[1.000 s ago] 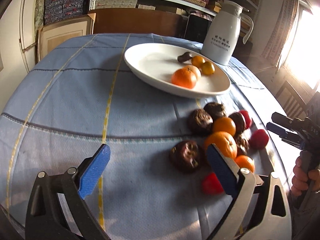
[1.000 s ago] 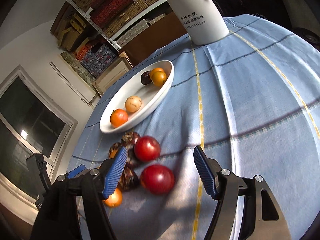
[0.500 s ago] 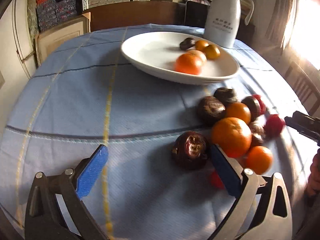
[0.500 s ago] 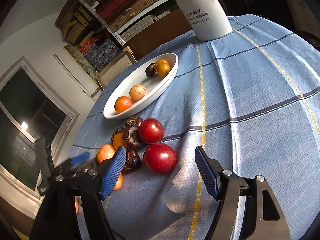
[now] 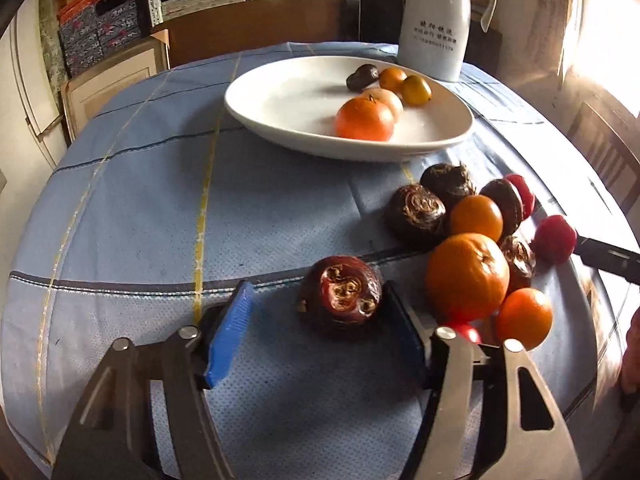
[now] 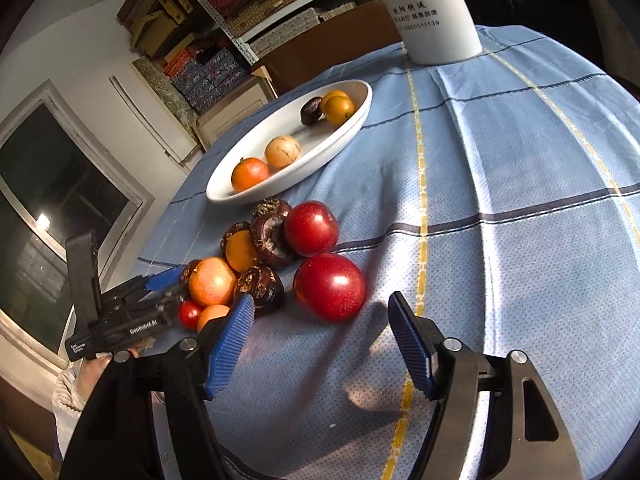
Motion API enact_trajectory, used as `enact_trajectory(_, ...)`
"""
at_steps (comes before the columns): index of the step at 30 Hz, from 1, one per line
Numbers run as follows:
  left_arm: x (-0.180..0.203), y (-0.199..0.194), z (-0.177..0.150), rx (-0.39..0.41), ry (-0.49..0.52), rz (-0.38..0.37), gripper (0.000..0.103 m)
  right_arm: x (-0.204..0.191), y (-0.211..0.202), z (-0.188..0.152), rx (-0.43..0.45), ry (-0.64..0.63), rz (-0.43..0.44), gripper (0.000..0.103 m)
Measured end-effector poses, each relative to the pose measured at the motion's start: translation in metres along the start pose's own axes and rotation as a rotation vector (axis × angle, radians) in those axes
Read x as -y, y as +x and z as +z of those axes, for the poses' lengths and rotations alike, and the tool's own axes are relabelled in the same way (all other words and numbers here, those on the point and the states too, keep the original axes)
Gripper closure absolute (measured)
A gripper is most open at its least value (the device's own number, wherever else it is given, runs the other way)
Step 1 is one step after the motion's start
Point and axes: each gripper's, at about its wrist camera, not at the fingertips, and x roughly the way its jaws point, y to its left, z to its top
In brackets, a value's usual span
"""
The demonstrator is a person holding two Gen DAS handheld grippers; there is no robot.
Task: Organize fruits
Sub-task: 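Grasp another dark brown fruit with the left gripper while the right gripper grasps a red apple, then place both held fruits in the white plate and open both grippers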
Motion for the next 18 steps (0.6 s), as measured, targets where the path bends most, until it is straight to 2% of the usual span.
enact_trajectory(5, 0.000, 0.000, 0.003, 0.014, -0.023, -0.002, 0.039, -0.002, 0.009, 0.003, -0.027, 0.004, -0.002, 0.035)
enact_trajectory(7, 0.001, 0.003, 0.005, 0.013, -0.026, -0.014, 0.046, -0.006, 0.013, 0.004, -0.036, -0.008, -0.012, 0.045)
enact_trajectory(8, 0.003, 0.003, 0.006, 0.016, -0.019, -0.018, 0.053, -0.006, 0.014, 0.005, -0.037, -0.009, -0.021, 0.050)
enact_trajectory(9, 0.005, 0.003, 0.006, 0.018, -0.011, -0.028, 0.057, -0.005, 0.014, 0.006, -0.035, -0.003, -0.029, 0.059)
enact_trajectory(10, 0.007, 0.002, 0.006, 0.023, -0.004, -0.039, 0.062, -0.002, 0.014, 0.007, -0.034, 0.014, -0.028, 0.062)
enact_trajectory(15, -0.004, -0.007, 0.004, 0.061, -0.072, -0.076, 0.062, 0.007, 0.006, 0.007, -0.006, 0.047, 0.023, 0.063)
enact_trajectory(18, -0.015, -0.012, 0.001, 0.079, -0.126, -0.111, 0.062, 0.014, -0.005, 0.007, 0.024, 0.085, 0.089, 0.064)
